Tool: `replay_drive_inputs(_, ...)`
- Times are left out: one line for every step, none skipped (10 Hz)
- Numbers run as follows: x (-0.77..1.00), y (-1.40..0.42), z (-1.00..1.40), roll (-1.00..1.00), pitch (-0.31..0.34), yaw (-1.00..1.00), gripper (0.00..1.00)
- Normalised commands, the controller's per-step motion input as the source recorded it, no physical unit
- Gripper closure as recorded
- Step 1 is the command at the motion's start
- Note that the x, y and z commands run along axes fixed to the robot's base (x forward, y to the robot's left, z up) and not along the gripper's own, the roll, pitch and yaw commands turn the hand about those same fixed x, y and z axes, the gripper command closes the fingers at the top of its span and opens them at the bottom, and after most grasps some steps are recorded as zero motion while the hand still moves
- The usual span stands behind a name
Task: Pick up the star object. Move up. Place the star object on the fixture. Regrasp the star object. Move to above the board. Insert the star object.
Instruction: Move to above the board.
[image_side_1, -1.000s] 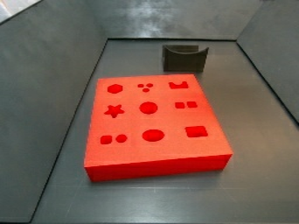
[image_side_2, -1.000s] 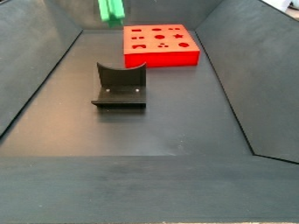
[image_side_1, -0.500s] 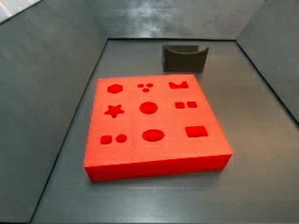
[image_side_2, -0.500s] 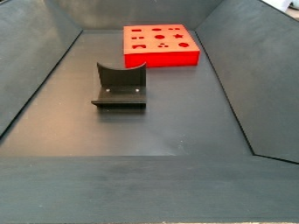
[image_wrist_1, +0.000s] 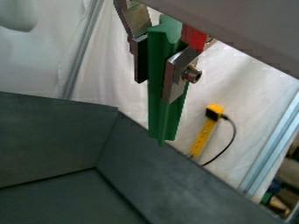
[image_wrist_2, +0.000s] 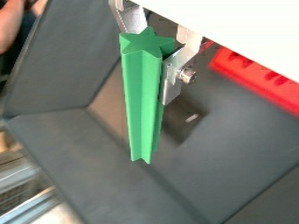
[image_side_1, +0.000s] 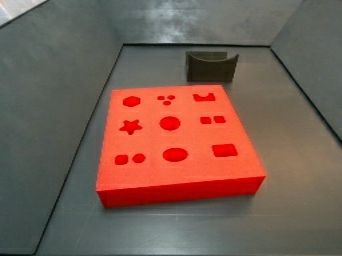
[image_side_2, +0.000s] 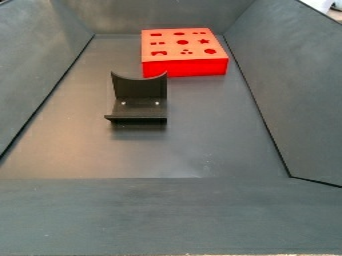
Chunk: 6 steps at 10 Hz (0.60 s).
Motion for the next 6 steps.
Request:
replay_drive_inputs(-0.68,-1.0,-0.04,-1.0,-0.157,0.0,1.0)
replay_drive_inputs(-0.7,-1.0,-0.03,-1.0,-0.175,0.0,1.0)
replay_drive_inputs(-0.72,-1.0,-0.03,-1.0,-0.188,-0.01,1.0)
replay_drive_inputs(-0.75,-1.0,-0.04,-1.0,-0.202,-0.01,1.0)
replay_drive_inputs(-0.78,-1.0,-0.03,-1.0,-0.213,-0.02,1.0)
replay_drive_inputs(-0.66,-0.78,-0.02,-1.0,-0.235,-0.02,1.0)
